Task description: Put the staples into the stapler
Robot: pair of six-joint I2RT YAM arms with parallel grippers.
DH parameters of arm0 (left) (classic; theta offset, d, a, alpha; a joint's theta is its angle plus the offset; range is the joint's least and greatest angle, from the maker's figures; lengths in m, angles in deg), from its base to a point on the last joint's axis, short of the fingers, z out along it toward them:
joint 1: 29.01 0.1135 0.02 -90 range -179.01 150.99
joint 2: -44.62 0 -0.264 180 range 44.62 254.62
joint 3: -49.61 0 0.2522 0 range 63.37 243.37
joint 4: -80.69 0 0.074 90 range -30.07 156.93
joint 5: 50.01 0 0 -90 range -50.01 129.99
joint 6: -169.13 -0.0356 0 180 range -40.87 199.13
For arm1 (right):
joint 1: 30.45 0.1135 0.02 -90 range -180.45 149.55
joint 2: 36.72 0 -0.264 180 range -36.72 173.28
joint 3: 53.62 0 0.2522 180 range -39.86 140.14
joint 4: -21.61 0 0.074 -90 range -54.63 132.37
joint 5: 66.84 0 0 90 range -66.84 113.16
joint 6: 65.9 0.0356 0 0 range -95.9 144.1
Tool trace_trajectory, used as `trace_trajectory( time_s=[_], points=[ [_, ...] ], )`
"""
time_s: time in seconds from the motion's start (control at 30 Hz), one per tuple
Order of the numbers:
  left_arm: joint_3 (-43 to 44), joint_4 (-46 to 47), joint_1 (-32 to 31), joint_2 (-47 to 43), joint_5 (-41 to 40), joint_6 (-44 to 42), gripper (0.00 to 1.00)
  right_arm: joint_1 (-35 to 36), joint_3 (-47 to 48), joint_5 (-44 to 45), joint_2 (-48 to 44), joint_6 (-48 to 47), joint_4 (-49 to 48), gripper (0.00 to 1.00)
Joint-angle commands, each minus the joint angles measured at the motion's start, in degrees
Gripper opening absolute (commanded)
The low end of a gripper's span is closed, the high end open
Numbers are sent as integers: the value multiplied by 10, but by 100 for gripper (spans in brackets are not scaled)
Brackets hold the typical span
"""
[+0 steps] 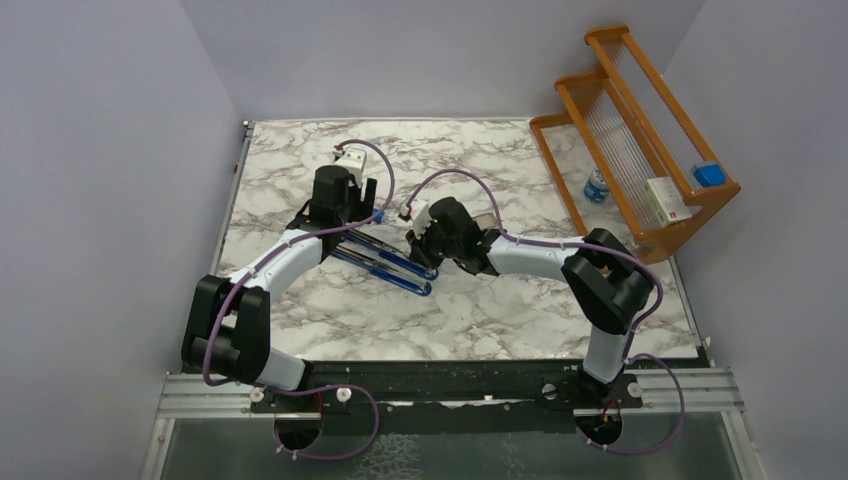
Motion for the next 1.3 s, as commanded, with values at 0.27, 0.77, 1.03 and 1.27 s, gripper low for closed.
trace_trajectory(
  time_s=[0.27, 0.77, 1.03, 1.27],
  points=[
    [-10, 15, 6, -12, 15, 3, 81, 5, 19, 5, 11, -4, 4, 1],
    [-9, 15, 7, -13, 16, 3, 81, 5, 20, 6, 20, -3, 12, 1],
    [-10, 15, 7, -13, 16, 4, 81, 5, 23, 9, 21, -3, 20, 1],
    [-10, 16, 6, -13, 17, 3, 81, 5, 24, 7, 20, -8, 33, 1]
  ],
)
